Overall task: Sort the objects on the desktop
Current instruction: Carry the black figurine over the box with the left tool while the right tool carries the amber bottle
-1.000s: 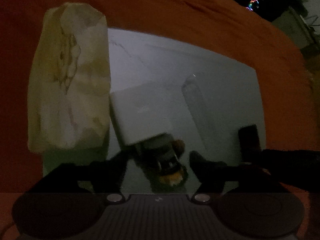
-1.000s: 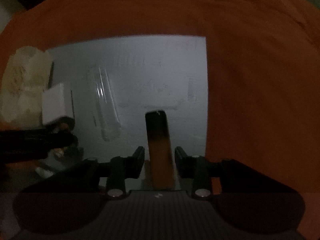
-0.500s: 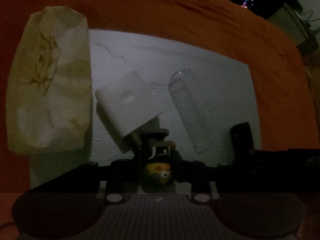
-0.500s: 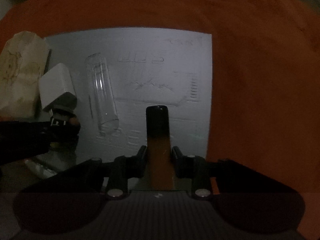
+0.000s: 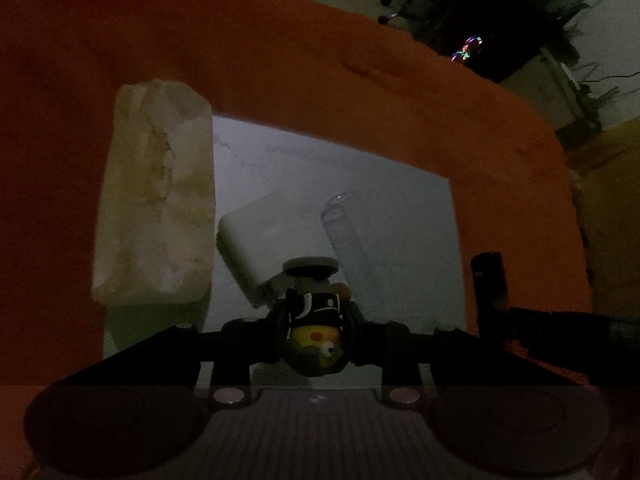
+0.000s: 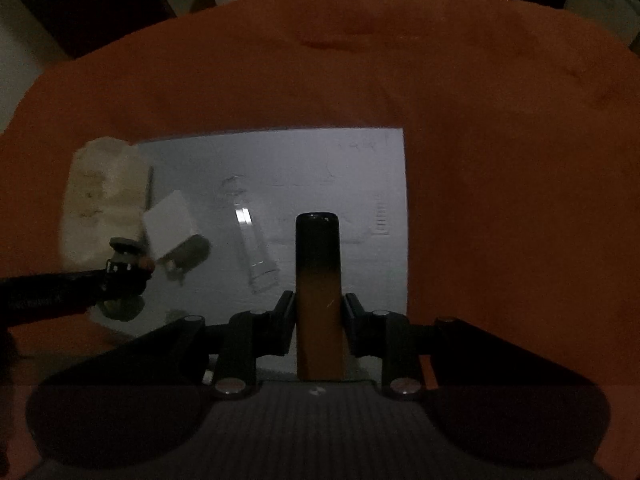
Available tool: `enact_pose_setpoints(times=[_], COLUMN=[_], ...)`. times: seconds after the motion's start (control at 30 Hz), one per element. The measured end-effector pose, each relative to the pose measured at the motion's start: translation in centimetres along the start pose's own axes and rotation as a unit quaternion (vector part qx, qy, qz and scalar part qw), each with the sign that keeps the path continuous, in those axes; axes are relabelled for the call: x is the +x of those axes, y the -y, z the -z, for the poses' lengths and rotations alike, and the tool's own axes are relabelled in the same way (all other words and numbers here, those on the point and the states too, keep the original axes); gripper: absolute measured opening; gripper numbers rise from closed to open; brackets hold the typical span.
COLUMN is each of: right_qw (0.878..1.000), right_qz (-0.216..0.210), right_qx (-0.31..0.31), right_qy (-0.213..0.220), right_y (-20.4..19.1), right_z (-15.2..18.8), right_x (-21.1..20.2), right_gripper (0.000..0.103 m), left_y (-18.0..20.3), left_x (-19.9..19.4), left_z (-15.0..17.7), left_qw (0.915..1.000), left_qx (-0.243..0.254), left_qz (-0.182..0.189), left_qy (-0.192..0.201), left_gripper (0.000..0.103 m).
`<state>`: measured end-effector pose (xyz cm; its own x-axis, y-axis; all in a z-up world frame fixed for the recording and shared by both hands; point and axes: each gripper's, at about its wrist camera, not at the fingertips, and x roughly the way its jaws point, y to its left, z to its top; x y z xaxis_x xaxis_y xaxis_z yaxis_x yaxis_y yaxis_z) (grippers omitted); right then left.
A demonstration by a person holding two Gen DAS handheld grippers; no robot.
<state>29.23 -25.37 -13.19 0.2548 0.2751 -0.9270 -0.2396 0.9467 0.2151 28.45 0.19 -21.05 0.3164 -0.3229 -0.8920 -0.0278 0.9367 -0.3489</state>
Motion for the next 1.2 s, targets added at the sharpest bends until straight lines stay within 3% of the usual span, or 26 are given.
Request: enact_pose_setpoints(times=[0.13, 0.3, 0.53, 0.8, 0.97, 1.2], right_qw=[1.000, 0.998, 0.995, 0.992, 0.993, 0.993], right_qz=[-0.013, -0.030, -0.075, -0.114, -0.083, -0.051], right_qx=[-0.013, -0.045, -0.061, -0.053, -0.043, -0.021], right_qy=[0.012, 0.022, 0.028, -0.026, -0.073, -0.103], right_y=[-1.2, -3.0, -5.0, -5.7, -5.0, -4.8], right_z=[1.7, 4.9, 10.2, 16.2, 18.7, 21.0], right_x=[-2.7, -6.1, -9.7, -7.4, -3.1, 1.4], right_gripper=[0.028, 0.028, 0.028, 0.028, 0.028, 0.028], left_y=[1.2, 2.9, 3.9, 3.4, 2.3, 1.1], left_x=[-3.2, -8.2, -11.4, -10.3, -7.6, -4.0], left_z=[1.7, 5.3, 12.2, 19.7, 21.8, 23.6], left_qw=[0.9994, 0.9917, 0.9845, 0.9824, 0.9846, 0.9839], left_qx=[0.024, 0.088, 0.143, 0.172, 0.155, 0.136], left_qz=[-0.015, -0.039, -0.047, -0.061, -0.081, -0.109], left_qy=[0.020, 0.085, 0.090, 0.041, 0.001, -0.042], left_gripper=[0.025, 0.025, 0.025, 0.025, 0.025, 0.025])
